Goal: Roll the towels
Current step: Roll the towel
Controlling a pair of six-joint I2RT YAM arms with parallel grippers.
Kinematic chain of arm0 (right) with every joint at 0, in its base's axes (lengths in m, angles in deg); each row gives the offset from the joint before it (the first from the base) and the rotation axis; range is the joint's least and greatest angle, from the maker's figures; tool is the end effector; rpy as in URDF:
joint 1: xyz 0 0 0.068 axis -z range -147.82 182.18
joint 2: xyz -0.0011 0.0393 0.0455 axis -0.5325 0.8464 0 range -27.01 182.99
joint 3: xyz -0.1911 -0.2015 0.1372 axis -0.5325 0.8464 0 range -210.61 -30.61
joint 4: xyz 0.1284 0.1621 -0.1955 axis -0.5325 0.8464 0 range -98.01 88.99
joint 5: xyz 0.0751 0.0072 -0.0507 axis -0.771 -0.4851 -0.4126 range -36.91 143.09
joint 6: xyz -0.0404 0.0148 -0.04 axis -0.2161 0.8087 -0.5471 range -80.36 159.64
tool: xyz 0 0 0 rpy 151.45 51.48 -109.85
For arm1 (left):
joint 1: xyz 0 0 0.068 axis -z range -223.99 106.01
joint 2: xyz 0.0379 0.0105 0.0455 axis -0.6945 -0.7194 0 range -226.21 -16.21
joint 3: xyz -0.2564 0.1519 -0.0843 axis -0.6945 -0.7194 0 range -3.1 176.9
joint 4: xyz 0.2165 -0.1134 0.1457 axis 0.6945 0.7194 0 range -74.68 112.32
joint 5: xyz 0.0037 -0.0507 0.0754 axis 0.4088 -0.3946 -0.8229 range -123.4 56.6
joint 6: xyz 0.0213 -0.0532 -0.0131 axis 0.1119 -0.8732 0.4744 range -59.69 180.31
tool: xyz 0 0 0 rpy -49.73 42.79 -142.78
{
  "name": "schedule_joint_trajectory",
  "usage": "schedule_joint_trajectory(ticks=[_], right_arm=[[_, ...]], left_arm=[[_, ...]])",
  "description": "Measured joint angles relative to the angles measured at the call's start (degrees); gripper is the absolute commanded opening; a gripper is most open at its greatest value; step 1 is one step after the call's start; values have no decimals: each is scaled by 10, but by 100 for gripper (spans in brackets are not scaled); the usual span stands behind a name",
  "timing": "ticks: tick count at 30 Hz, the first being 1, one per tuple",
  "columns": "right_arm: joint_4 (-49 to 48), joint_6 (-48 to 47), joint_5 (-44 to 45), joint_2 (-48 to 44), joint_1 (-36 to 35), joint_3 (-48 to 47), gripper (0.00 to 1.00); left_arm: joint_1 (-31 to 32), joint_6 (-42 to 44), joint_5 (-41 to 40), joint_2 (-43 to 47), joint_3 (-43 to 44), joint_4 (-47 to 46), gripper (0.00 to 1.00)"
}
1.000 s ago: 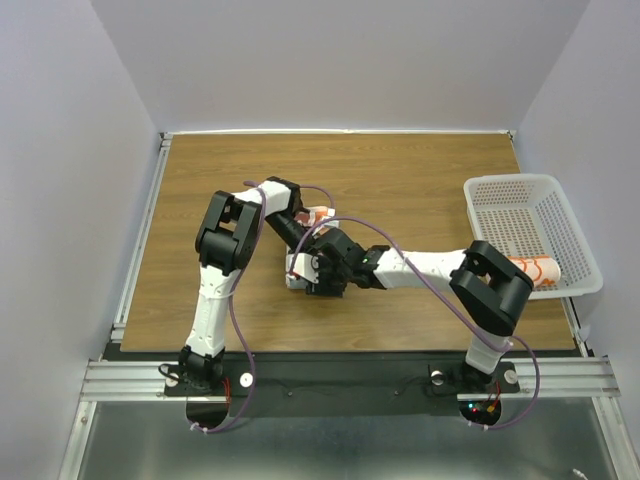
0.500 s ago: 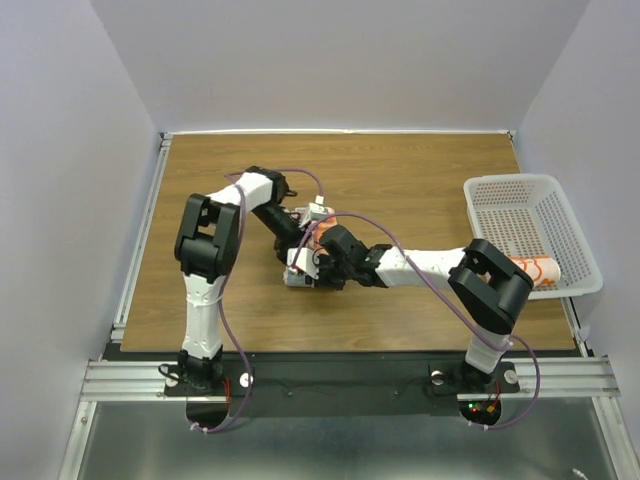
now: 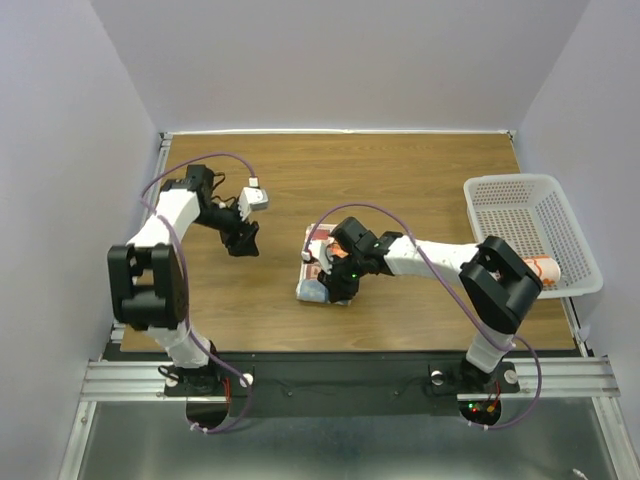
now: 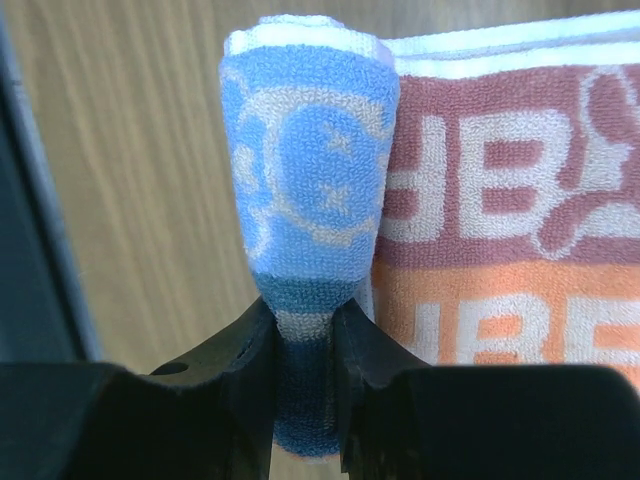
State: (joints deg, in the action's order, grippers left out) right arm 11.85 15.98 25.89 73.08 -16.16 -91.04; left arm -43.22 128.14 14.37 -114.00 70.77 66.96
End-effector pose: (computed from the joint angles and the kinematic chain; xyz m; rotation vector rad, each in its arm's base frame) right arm 0.2351 0.2934 0.1886 -1.6797 2.0180 0.7717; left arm 0.3567 -0.0364 0.2588 1.4557 1.8965 -0.7141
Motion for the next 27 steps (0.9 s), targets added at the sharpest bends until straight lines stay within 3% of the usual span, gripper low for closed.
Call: schedule_joint_trajectory(ticks=[6,9,13,21,27], right_arm=[[73,34,-104,44,49,-46,3],[120,29,-167,91,75,-92,4],[176,9,-242,155,101,-145,5],[298,-26,-348,273,119,-241,7],[346,-26,-388,316,138,-269,9]], left_arm=[[21,-13,-17,239,-180,-132,87],[108,-10,-71,359,-278,-210,92],[246,-14,-139,456,-389,-282,98],[444,-70,-283,425,-451,-406,99],[529,-105,-331,360,-452,-471,99]])
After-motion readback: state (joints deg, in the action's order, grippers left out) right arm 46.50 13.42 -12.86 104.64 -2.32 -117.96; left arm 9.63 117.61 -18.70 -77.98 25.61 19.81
